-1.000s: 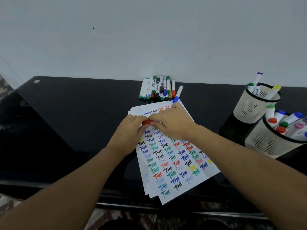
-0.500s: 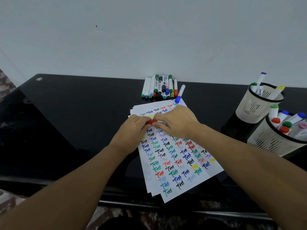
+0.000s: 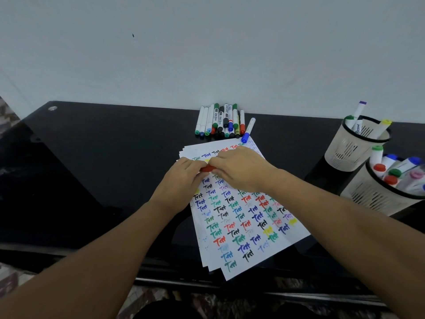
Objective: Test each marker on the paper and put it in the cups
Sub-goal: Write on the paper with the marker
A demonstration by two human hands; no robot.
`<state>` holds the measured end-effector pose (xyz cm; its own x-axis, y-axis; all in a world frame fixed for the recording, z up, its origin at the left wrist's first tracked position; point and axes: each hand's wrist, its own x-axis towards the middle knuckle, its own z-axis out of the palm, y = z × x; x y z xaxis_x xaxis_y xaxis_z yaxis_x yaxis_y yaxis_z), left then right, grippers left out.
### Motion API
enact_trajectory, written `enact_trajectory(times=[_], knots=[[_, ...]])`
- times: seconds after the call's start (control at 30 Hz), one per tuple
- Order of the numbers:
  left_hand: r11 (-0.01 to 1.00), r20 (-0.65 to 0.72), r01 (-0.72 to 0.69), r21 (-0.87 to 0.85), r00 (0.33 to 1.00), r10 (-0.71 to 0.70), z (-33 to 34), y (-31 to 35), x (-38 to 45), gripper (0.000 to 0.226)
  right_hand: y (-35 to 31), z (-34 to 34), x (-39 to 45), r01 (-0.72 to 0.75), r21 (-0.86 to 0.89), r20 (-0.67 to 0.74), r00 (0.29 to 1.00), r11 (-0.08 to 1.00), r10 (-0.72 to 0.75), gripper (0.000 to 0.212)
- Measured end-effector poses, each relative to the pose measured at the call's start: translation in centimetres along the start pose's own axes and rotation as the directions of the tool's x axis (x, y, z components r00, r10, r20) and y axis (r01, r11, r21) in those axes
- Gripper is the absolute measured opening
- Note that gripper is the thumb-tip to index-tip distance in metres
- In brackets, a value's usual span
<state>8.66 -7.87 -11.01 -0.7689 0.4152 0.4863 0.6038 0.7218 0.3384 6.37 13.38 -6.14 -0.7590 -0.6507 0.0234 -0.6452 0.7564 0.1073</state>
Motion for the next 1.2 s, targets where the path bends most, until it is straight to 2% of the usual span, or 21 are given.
enact_trajectory(times=[0.07,0.27,0.37,0.43,0.5,0.53,0.63,0.7,0.8,0.87,0.93,1.0,1.13,1.2], knots=[[1.0,0.0,0.006,-0.001,1.0,-0.006,0.0,0.1,-0.1,0.024,-0.2,0.0,-0.3,-0.054,0.074,0.023,0.998,0.996,0.052,0.03],[0.998,0.056,0.056,-0.005,0.997,-0.056,0.0,0.0,0.1,0.027,0.4,0.5,-0.9,-0.123,0.068,0.015,0.992,0.99,0.122,0.04],[0.991,0.023,0.137,0.001,0.99,-0.137,0.0,-0.1,0.3,0.027,0.3,0.0,-1.1,-0.208,0.241,0.006,0.977,0.948,0.213,0.035],[0.979,0.029,0.199,0.04,0.979,-0.2,0.1,-0.3,0.5,0.03,0.8,-0.3,-1.5,-0.275,0.427,0.032,0.957,0.862,0.289,0.028],[0.973,0.042,0.222,0.069,0.973,-0.225,0.3,-0.6,0.5,0.032,1.5,-0.3,-2.0,-0.327,0.539,0.04,0.931,0.776,0.364,0.024],[0.97,0.043,0.235,0.067,0.97,-0.238,0.4,-0.7,0.5,0.034,1.9,-0.2,-2.2,-0.356,0.618,0.049,0.907,0.701,0.418,0.027],[0.954,0.068,0.297,0.053,0.952,-0.3,0.6,-0.6,0.7,0.052,2.7,0.1,-3.1,-0.385,0.842,0.126,0.821,0.377,0.557,0.035],[0.956,0.1,0.288,0.056,0.951,-0.293,0.6,-0.5,0.9,0.062,3.1,0.4,-3.7,-0.378,0.885,0.161,0.798,0.274,0.581,0.039],[0.961,0.201,0.263,0.082,0.94,-0.275,0.5,-0.7,1.2,0.069,3.6,1.3,-4.6,-0.395,0.856,0.116,0.777,0.335,0.619,0.04],[0.954,0.251,0.277,0.118,0.921,-0.299,0.5,-0.9,1.3,0.072,3.6,1.7,-4.9,-0.358,0.869,0.045,0.744,0.341,0.666,0.026],[0.949,0.263,0.286,0.133,0.913,-0.312,0.5,-0.9,1.4,0.072,3.6,1.6,-4.9,-0.274,0.921,-0.005,0.703,0.277,0.711,0.005],[0.948,0.267,0.29,0.132,0.91,-0.316,0.4,-0.9,1.5,0.071,3.6,1.4,-4.8,-0.212,0.958,-0.007,0.658,0.194,0.753,0.02],[0.945,0.279,0.31,0.105,0.903,-0.327,0.4,-1.3,1.6,0.073,4.0,1.9,-4.5,-0.243,0.953,-0.017,0.554,0.181,0.832,0.035],[0.948,0.269,0.312,0.068,0.909,-0.319,0.3,-1.3,1.7,0.075,4.2,2.0,-4.3,-0.249,0.955,-0.008,0.525,0.162,0.851,0.038]])
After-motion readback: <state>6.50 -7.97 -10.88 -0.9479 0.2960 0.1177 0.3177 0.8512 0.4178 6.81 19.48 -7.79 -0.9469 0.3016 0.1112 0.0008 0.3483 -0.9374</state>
